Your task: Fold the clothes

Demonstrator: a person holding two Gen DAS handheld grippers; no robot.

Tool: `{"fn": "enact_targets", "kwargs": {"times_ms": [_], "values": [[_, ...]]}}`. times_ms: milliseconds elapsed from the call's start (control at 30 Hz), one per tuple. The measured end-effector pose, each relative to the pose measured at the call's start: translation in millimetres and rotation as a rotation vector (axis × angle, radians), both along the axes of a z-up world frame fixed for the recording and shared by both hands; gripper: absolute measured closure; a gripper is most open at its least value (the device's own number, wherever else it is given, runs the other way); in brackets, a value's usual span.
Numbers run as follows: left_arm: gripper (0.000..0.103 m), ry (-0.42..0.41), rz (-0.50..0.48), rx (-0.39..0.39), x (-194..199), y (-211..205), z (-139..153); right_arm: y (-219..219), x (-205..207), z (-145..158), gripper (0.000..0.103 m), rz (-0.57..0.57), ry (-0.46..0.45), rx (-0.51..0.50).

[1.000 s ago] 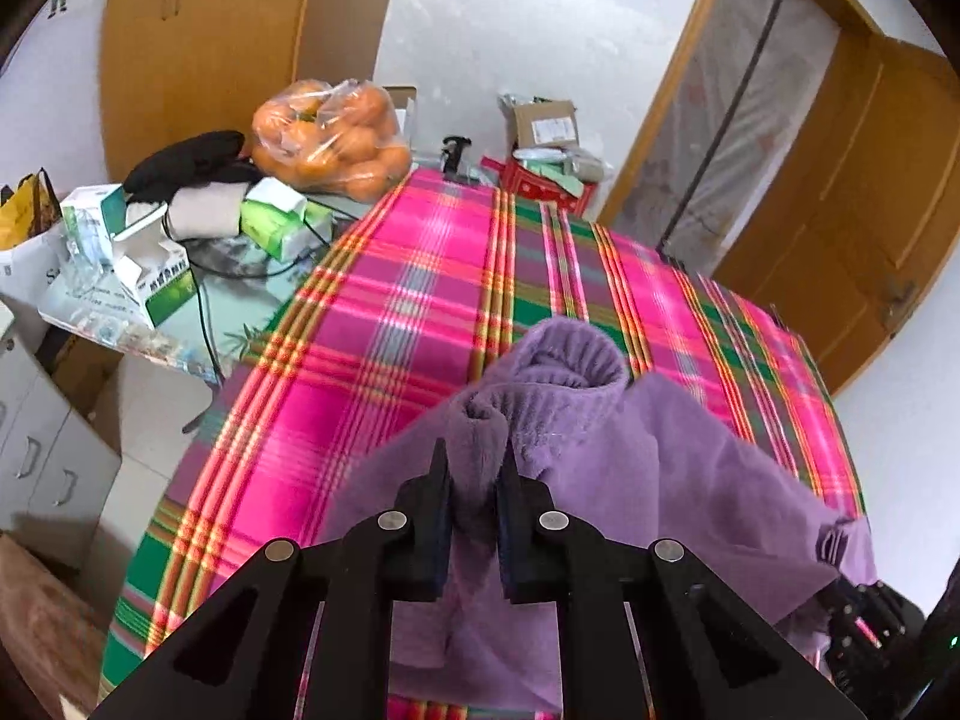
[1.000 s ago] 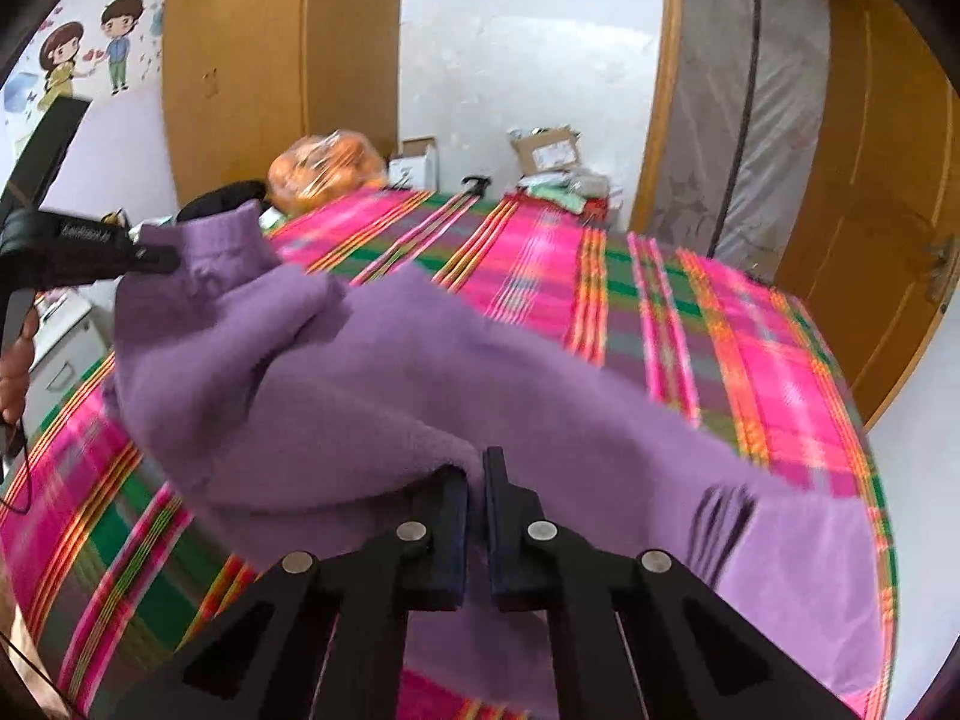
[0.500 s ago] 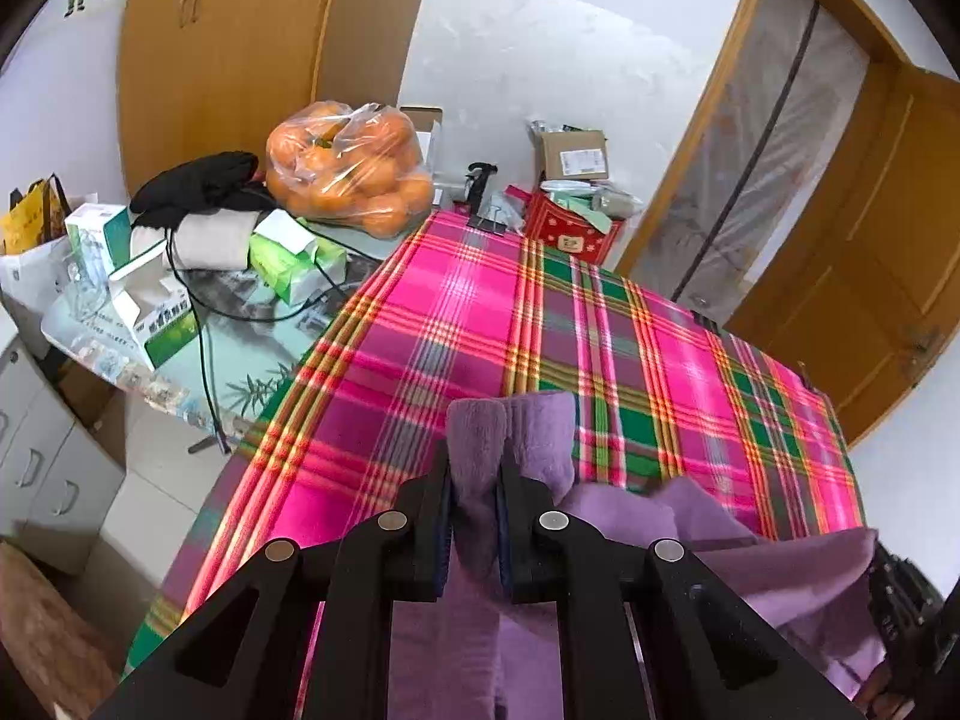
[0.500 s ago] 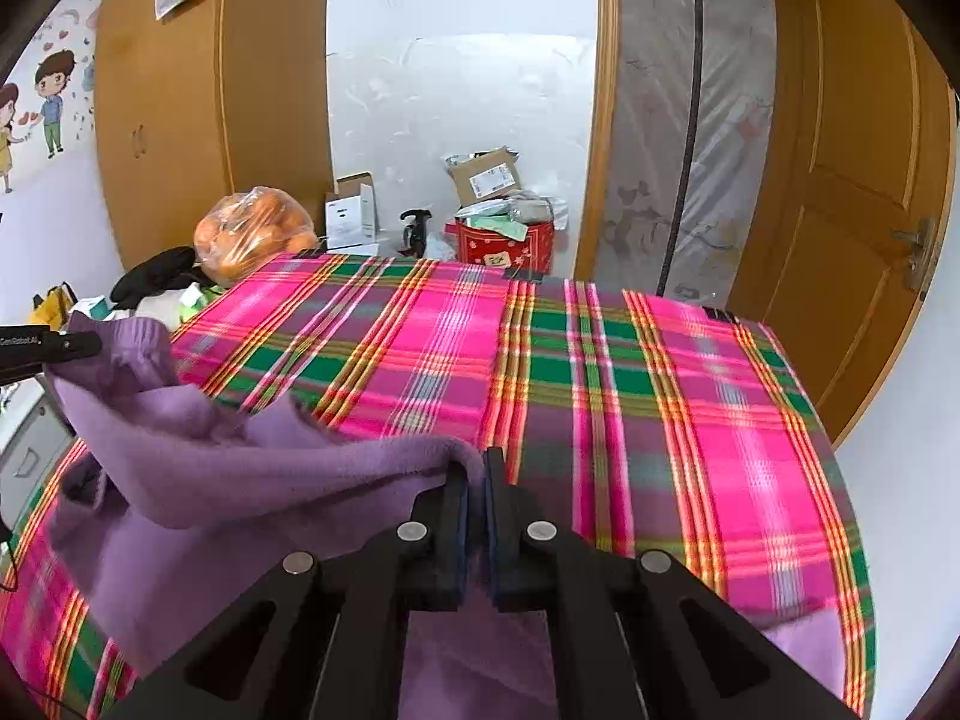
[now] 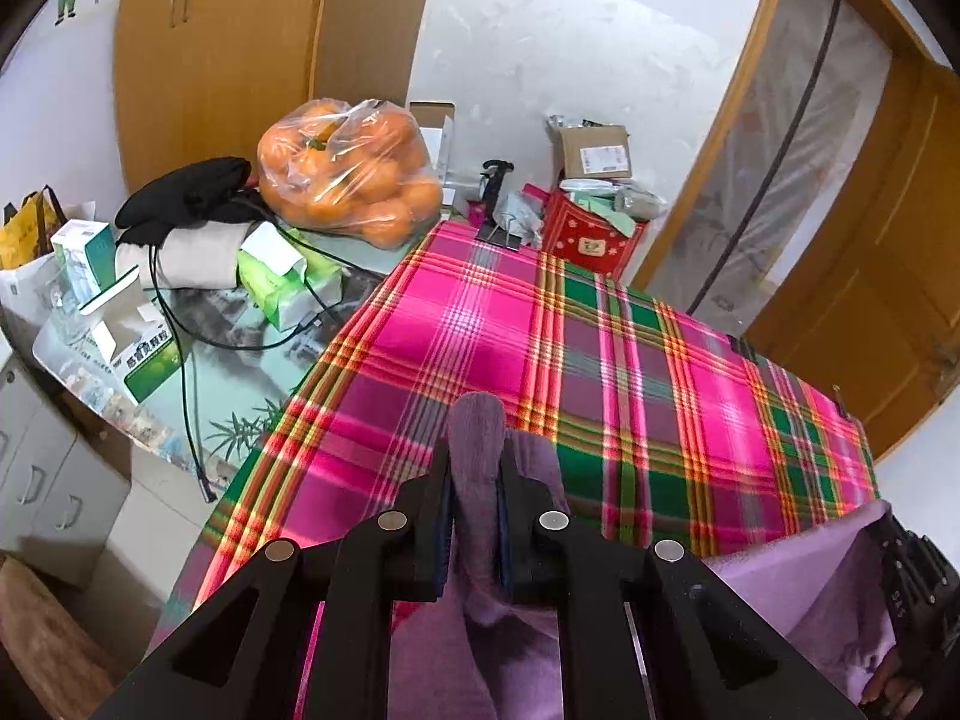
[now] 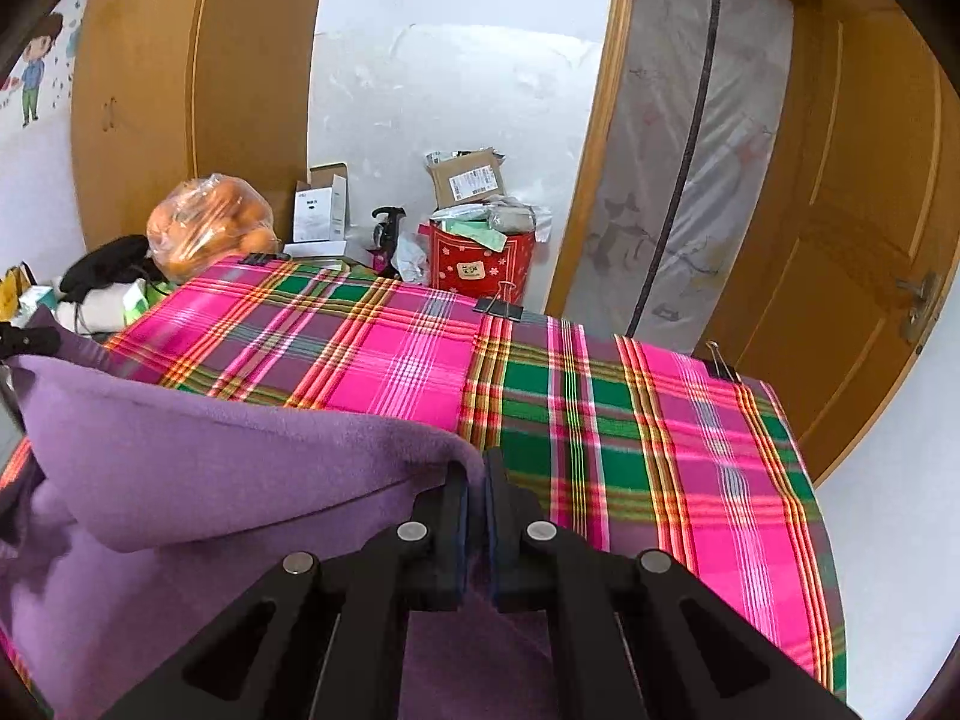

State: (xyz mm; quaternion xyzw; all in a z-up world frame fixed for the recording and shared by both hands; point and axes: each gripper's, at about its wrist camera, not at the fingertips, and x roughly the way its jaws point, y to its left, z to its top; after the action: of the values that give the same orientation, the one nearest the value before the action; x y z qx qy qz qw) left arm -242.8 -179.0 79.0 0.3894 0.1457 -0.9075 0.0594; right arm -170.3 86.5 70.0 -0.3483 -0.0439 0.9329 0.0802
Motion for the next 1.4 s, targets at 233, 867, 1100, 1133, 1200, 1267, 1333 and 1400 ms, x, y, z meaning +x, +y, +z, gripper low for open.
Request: {"fn": "enact_targets", "kwargs": {"times_ms": [233, 867, 1100, 1133, 1200, 1267, 1333, 1400], "values": [[0.091, -0.028, 0.010, -0.007, -17, 0, -14, 1, -20, -16, 0.098, -0.011, -0.052, -0.004], [0.077, -0.104, -0.067, 0.037, 71, -29, -10, -21, 61, -18, 0.080, 0.045, -0.095, -0.072], [0.077, -0.136, -0.037, 0.076, 118, -39, -24, -25, 118, -19, 0.078, 0.069, -0.091, -0.155], [0.077, -0.140, -0.043, 0.081, 124, -37, -27, -26, 127, -21, 0.075, 0.076, -0.094, -0.170], [0.077, -0.150, -0.054, 0.090, 135, -35, -32, -28, 141, -26, 0.073, 0.097, -0.115, -0.194], [0.077, -0.142, -0.076, 0.085, 148, -28, -34, -30, 155, -33, 0.072, 0.099, -0.130, -0.201], [0.077, -0.136, -0.108, 0.057, 159, -17, -36, -30, 168, -40, 0.068, 0.089, -0.144, -0.223], [0.077, -0.128, -0.124, -0.012, 169, -5, -36, -26, 180, -46, 0.059, 0.083, -0.157, -0.266]]}}
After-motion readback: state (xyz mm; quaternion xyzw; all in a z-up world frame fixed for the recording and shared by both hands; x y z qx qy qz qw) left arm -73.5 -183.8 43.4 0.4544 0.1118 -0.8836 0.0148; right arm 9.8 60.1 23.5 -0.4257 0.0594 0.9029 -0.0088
